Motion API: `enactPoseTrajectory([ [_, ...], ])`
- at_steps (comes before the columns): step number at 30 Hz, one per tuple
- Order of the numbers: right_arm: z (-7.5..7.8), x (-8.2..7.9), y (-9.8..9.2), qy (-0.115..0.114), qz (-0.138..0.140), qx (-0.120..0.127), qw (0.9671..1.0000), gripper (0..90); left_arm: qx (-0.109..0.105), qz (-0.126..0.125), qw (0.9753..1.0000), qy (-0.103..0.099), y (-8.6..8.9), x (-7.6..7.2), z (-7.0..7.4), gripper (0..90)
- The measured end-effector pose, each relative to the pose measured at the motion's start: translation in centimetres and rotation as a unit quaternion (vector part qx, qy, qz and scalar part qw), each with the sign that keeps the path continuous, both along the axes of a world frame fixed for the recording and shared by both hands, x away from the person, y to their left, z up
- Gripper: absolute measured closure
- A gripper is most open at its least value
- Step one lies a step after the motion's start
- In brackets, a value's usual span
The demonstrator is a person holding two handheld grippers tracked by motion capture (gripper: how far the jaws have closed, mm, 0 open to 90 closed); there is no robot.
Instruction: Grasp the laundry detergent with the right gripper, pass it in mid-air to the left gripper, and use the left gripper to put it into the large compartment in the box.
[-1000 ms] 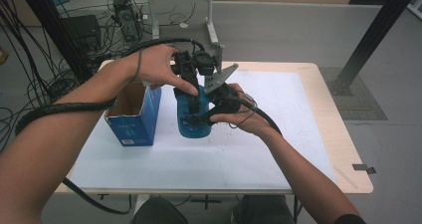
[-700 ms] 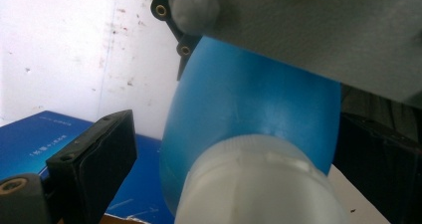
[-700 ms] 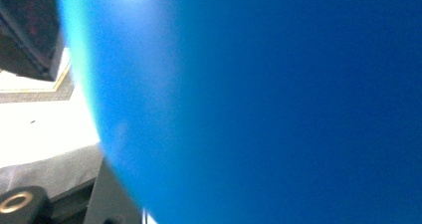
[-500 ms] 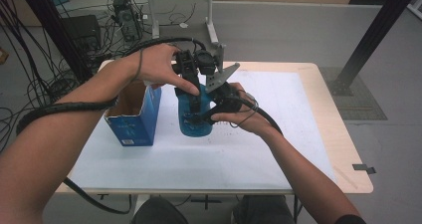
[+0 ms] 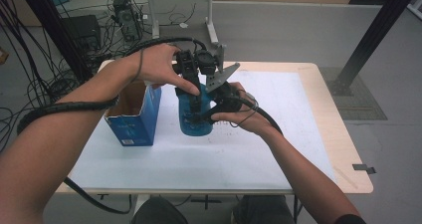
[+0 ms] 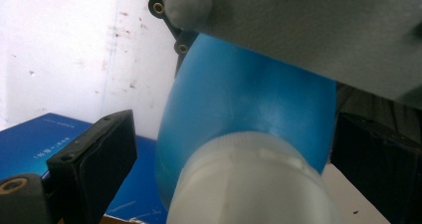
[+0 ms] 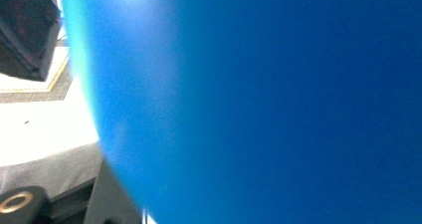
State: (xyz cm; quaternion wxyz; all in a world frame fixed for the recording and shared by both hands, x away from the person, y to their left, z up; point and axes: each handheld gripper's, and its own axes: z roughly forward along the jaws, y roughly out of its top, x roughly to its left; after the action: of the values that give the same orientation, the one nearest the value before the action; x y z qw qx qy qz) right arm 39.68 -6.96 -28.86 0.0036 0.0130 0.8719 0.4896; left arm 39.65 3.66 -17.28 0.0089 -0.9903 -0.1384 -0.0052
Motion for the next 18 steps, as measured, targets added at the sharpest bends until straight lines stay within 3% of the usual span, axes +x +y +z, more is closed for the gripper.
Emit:
enactPoseTrajectory([
  [18, 0.25, -0.1, -0.36, -0.004, -0.004, 0.001, 1.0, 43.6, 0.0, -0.003, 1.0, -0.004, -0.28, -0.01, 0.31, 5.3],
])
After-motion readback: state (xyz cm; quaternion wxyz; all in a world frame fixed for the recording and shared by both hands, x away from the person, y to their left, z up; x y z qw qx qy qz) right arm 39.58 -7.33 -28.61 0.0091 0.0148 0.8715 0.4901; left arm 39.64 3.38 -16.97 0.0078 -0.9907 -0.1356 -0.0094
